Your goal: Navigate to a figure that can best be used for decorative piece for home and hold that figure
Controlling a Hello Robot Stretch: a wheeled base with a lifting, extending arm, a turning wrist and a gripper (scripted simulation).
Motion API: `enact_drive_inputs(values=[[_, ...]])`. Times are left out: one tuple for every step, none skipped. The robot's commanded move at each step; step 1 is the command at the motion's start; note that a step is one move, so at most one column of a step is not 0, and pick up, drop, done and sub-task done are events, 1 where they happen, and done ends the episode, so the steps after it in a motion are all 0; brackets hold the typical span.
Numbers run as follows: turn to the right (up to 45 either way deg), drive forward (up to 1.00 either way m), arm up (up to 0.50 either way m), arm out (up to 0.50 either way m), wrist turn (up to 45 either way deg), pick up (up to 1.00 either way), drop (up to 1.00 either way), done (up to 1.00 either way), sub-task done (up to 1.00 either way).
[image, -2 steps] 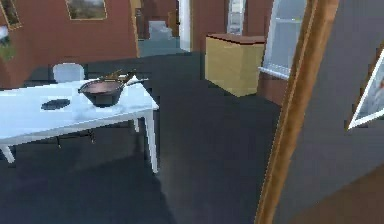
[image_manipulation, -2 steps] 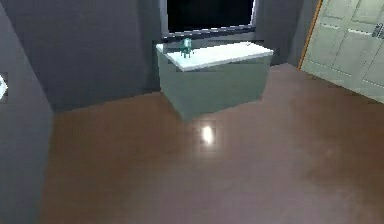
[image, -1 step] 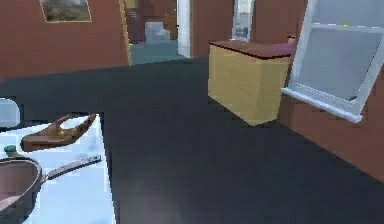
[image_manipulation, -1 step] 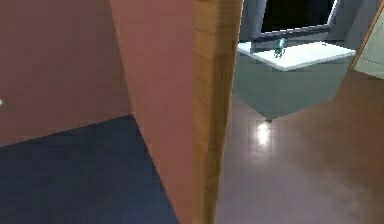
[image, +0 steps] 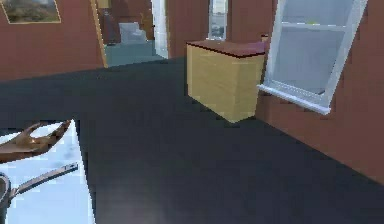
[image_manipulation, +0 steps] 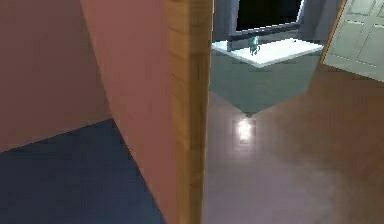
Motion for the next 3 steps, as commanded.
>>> enact_drive_inputs(values=[[0.0, 0.5, 0.0, 0.0, 0.0, 0.0, 0.0, 0.0, 0.0], [6.0, 0.0, 0.0, 0.0, 0.0, 0.0, 0.0, 0.0, 0.0], [0.0, 0.1, 0.0, 0.0, 0.0, 0.0, 0.0, 0.0, 0.0]])
